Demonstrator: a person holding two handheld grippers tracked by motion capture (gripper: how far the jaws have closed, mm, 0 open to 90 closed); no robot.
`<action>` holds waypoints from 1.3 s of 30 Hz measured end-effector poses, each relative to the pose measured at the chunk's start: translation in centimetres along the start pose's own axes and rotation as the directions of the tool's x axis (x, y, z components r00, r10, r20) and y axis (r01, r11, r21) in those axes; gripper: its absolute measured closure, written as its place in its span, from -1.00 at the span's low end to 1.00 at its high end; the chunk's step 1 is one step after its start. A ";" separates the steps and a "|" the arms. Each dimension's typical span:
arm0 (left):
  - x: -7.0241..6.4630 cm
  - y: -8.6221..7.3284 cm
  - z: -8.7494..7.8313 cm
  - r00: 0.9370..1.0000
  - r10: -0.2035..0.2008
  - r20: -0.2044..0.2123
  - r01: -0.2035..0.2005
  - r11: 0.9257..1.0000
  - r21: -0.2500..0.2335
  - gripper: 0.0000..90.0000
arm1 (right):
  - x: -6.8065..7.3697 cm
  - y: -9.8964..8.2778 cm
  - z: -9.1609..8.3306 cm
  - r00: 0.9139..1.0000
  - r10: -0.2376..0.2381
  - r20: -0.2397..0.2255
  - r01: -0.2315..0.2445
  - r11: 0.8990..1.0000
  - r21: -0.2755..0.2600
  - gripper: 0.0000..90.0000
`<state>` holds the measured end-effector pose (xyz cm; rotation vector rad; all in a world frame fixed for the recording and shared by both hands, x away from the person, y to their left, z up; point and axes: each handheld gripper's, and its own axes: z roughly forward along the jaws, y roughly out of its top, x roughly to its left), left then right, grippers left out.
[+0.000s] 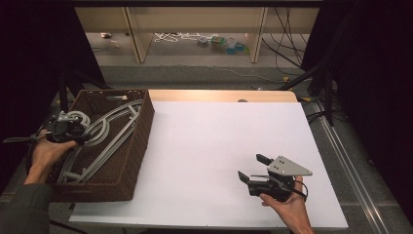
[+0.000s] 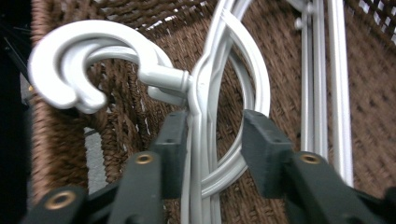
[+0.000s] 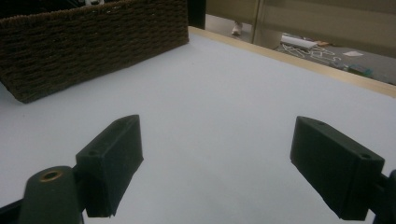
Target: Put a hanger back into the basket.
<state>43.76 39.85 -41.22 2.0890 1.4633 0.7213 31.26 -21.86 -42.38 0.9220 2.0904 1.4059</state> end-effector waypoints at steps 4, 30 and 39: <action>0.2 0.2 -1.3 0.997 -0.066 -0.028 0.064 0.996 -0.054 0.06 | 0.0 0.0 0.0 1.000 -0.001 0.001 0.001 1.000 0.015 -0.61; -7.9 0.7 -9.5 0.974 -0.148 0.173 0.205 0.901 -0.383 -0.43 | 0.1 -0.1 0.2 1.000 0.008 -0.005 -0.008 1.000 0.002 -0.61; -11.5 0.8 -10.6 0.965 -0.096 0.245 0.197 0.881 -0.430 -0.43 | 0.2 -0.1 0.1 1.000 0.025 -0.012 -0.025 1.000 0.004 -0.61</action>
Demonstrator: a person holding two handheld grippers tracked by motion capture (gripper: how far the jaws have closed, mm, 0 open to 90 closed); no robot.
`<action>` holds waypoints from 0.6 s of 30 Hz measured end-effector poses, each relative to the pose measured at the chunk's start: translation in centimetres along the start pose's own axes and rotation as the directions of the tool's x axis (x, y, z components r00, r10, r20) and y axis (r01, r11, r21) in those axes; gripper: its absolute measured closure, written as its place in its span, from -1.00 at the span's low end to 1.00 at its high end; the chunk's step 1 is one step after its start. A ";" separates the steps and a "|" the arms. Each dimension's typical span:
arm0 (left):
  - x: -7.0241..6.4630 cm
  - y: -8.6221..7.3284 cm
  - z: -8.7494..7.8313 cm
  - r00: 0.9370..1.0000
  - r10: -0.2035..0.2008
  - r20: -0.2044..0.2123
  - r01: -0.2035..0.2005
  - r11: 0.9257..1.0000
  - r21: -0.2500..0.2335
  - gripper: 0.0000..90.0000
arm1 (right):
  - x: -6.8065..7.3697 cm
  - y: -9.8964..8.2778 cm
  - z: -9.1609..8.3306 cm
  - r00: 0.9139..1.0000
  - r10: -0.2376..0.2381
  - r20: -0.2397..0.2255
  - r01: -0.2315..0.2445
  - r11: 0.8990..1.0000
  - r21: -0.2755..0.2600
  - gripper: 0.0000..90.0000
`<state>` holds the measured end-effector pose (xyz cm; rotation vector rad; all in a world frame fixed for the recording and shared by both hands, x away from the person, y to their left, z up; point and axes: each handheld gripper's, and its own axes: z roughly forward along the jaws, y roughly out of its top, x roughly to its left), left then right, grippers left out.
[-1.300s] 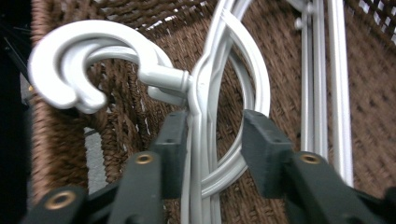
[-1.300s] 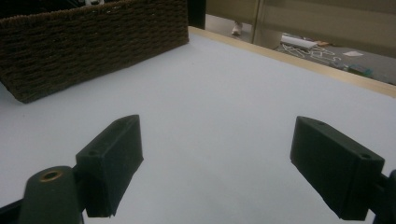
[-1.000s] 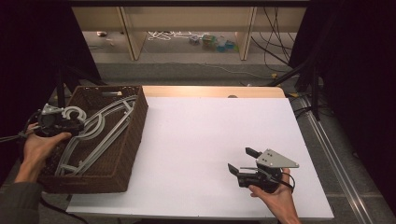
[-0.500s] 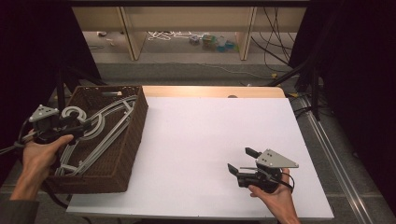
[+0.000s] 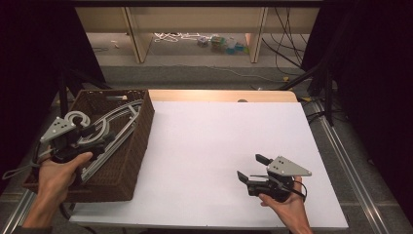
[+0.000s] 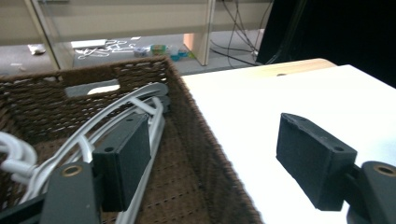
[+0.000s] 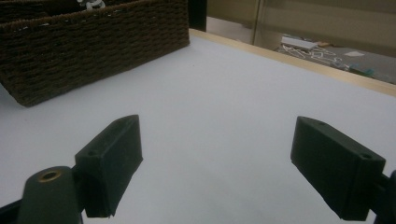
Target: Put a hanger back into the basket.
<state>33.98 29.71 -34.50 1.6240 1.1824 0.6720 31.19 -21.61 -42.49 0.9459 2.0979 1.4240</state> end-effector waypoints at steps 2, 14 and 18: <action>-0.7 -0.2 -0.1 1.000 0.015 0.001 -0.015 1.000 -0.006 -0.43 | -0.1 0.0 0.1 1.000 -0.012 0.005 0.012 1.000 -0.016 -0.61; -4.6 -1.4 -0.8 0.996 0.032 0.077 -0.028 0.998 -0.057 -0.45 | 0.2 0.0 -0.1 1.000 -0.005 -0.006 0.005 1.000 -0.009 -0.61; -6.0 -2.0 -0.5 0.993 0.046 0.106 -0.038 0.997 -0.071 -0.45 | 0.3 0.0 -0.1 1.000 -0.014 0.004 0.015 1.000 -0.015 -0.61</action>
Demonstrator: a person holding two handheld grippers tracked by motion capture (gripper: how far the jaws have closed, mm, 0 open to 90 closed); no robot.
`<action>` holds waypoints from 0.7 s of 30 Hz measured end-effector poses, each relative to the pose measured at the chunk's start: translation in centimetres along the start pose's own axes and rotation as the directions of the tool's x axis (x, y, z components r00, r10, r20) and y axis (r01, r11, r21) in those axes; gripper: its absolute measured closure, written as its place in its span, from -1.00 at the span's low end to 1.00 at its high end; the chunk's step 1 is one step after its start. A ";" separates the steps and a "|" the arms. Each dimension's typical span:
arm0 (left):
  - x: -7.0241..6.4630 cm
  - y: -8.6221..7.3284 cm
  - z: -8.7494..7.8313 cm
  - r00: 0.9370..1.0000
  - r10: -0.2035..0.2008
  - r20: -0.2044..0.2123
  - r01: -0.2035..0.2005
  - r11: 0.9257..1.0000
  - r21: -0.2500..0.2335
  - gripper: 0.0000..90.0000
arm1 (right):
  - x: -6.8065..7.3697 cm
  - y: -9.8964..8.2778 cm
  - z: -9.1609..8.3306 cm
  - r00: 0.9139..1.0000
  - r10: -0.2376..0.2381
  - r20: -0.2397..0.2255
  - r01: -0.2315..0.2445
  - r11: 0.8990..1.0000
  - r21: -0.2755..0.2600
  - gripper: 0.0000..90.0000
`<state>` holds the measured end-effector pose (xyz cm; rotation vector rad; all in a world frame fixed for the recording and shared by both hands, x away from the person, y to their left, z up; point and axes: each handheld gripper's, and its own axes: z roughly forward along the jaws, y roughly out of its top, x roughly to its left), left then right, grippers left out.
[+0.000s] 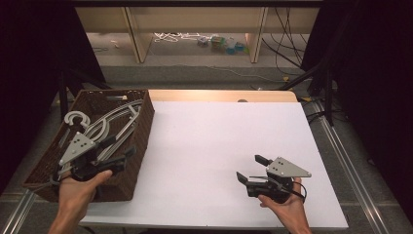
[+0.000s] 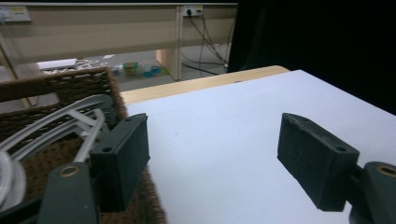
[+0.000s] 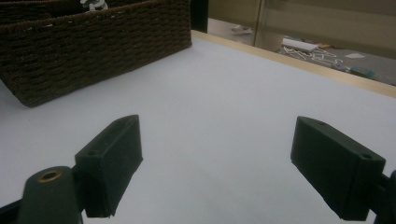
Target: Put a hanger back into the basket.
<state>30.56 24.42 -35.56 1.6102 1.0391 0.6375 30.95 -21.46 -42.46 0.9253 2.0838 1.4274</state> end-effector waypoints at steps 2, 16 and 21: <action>-0.7 -0.4 0.3 1.000 0.009 0.014 -0.009 1.000 0.003 -0.45 | 0.1 0.0 0.0 1.000 0.002 -0.001 -0.002 1.000 -0.006 -0.61; -4.3 -3.1 1.7 0.997 0.062 0.053 -0.061 0.998 -0.015 -0.51 | 0.6 -0.2 -0.4 1.000 -0.005 -0.005 0.004 1.000 -0.025 -0.62; -5.2 -4.1 2.3 0.993 0.103 0.063 -0.104 0.994 0.022 -0.50 | 0.9 -0.3 -0.8 1.000 0.015 -0.013 -0.015 1.000 -0.018 -0.62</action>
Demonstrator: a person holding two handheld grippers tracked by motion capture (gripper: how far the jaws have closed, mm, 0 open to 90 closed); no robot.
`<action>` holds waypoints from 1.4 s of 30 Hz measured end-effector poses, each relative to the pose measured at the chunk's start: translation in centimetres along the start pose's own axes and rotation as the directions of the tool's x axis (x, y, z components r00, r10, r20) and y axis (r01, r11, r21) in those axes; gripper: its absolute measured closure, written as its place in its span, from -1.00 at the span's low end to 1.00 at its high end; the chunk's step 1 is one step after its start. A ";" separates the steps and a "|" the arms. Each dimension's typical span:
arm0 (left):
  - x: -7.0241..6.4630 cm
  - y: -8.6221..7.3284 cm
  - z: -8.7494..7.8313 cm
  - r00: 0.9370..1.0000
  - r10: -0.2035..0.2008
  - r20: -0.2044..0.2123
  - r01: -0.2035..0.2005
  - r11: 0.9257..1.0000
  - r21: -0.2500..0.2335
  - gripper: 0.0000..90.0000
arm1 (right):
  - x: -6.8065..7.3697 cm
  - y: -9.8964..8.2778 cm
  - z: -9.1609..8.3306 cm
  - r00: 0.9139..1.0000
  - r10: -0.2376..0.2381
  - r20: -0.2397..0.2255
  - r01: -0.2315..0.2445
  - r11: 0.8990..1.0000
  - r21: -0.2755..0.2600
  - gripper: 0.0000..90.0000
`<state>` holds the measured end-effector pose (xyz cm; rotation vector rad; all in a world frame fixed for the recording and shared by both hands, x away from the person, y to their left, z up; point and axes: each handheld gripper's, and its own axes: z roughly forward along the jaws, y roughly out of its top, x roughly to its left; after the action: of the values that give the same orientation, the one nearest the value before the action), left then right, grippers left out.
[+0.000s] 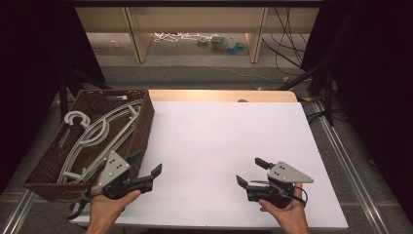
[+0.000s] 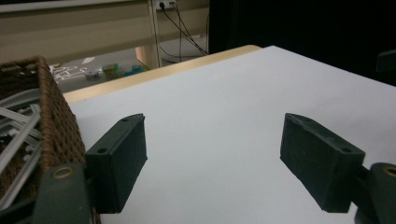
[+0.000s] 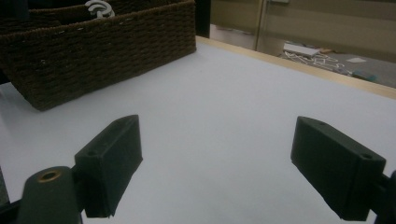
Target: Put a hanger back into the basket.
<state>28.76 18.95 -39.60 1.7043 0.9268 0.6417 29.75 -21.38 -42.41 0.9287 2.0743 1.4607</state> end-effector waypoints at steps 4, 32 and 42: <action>-0.9 -1.0 0.5 1.000 0.021 0.010 -0.022 1.000 0.020 -0.50 | 0.2 -0.2 -0.3 1.000 0.012 -0.005 -0.012 1.000 -0.008 -0.62; -0.8 -4.0 1.1 0.994 -0.108 0.027 0.109 0.993 -0.050 -0.50 | 1.2 -1.1 -1.0 1.000 0.009 -0.006 -0.009 1.000 -0.013 -0.64; -0.8 -3.8 1.1 0.999 -0.023 0.040 0.025 0.998 -0.055 -0.50 | 1.2 -1.1 -1.1 1.000 0.012 -0.003 -0.012 1.000 -0.014 -0.64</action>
<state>28.15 18.30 -43.54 1.6485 0.8927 0.6102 27.88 -21.40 -43.05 0.9359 2.0611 1.4816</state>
